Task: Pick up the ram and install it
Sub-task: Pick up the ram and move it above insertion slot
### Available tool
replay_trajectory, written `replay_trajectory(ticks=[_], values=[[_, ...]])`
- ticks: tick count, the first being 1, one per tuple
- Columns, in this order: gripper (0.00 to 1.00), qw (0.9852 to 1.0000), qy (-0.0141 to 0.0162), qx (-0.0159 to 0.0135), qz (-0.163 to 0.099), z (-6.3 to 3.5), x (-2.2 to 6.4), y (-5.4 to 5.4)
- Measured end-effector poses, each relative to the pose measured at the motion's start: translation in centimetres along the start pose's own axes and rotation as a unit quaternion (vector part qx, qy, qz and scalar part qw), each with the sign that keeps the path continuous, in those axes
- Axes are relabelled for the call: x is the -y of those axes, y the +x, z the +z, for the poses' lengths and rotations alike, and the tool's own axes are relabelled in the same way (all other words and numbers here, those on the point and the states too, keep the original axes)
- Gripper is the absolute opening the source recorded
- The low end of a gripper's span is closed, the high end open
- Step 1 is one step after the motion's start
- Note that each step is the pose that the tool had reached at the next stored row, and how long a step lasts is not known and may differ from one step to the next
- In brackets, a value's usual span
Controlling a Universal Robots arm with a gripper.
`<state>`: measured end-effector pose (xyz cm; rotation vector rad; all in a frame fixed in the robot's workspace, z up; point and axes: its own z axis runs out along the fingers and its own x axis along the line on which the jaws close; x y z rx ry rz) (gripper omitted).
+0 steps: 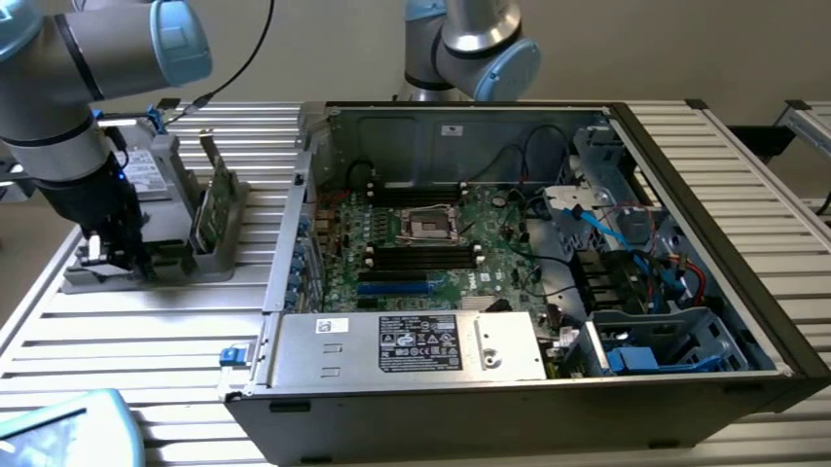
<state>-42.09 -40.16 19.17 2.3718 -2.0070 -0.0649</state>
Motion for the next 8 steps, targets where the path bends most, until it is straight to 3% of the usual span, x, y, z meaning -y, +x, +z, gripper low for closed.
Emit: replay_trajectory(ticks=[1,3,5,8], values=[[0.34,1.0000,0.0000,0.0000,0.000,0.01,0.00,0.00],[0.22,1.0000,0.0000,-0.0001,0.000,0.02,0.00,0.00],[0.16,1.0000,-0.0001,-0.0003,0.000,0.03,0.00,0.00],[0.14,1.0000,-0.0002,-0.0008,0.000,0.07,0.00,0.00]])
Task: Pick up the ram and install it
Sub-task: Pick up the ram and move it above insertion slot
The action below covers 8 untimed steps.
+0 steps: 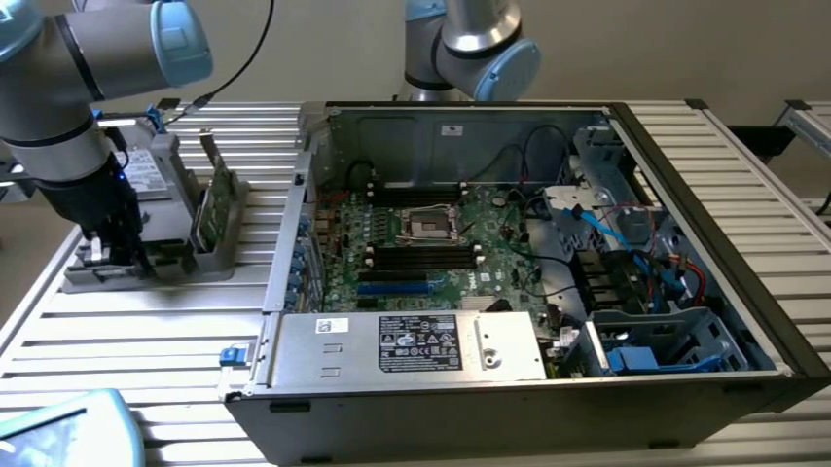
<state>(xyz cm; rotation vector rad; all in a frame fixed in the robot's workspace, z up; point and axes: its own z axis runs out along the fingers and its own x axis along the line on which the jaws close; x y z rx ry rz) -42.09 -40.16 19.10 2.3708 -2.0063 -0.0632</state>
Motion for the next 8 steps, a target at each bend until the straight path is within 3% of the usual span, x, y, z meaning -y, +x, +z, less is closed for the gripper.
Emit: replay_trajectory(ticks=[8], values=[[0.14,1.0000,-0.0003,-0.0011,0.000,0.11,0.00,0.00]])
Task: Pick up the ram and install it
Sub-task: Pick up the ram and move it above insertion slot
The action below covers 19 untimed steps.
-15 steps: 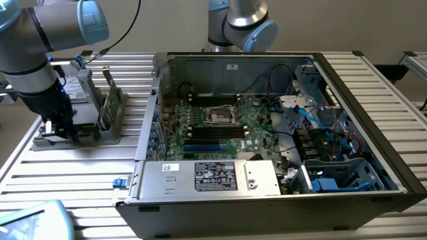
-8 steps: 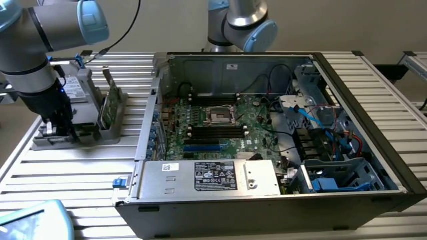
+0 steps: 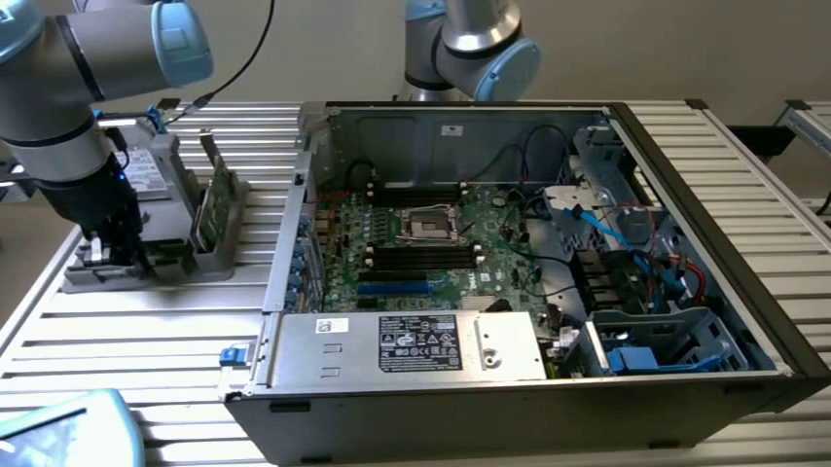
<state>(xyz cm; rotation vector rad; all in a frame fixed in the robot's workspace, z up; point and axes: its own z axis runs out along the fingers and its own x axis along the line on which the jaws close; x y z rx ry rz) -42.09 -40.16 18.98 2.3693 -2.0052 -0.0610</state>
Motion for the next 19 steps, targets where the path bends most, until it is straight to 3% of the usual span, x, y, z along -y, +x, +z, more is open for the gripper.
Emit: replay_trajectory(ticks=[19], values=[[0.14,1.0000,0.0002,0.0003,0.000,-0.32,-0.01,0.00]])
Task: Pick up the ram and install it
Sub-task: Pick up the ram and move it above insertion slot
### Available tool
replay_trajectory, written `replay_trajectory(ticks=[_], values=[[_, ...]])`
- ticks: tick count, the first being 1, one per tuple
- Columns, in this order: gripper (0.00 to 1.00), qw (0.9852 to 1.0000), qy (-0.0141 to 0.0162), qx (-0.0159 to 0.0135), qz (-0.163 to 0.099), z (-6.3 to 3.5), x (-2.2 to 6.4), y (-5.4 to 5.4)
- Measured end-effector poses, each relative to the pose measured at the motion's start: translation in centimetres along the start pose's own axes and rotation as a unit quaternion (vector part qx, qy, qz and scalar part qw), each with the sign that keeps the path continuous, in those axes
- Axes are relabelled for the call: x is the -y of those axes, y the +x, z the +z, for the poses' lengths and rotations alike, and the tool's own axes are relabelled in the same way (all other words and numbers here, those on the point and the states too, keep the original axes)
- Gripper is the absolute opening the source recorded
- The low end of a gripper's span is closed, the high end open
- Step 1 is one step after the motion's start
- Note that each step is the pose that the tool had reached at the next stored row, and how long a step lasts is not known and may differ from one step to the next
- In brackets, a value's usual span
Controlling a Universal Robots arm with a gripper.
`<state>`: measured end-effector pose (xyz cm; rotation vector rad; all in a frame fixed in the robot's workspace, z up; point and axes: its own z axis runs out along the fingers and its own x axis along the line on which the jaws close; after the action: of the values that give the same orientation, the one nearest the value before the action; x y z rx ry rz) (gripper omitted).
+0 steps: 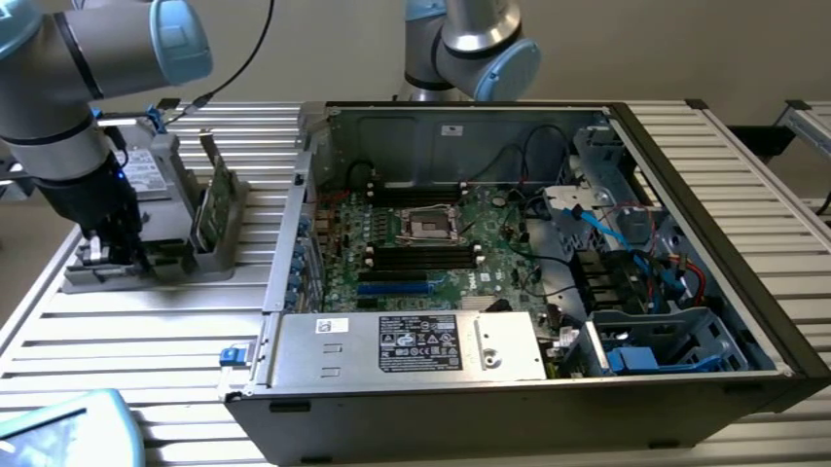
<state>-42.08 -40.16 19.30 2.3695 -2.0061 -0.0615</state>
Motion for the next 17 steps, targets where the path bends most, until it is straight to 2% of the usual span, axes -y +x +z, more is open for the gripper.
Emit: replay_trajectory(ticks=[17], values=[[0.14,1.0000,0.0000,0.0005,0.003,-0.83,-0.05,-0.01]])
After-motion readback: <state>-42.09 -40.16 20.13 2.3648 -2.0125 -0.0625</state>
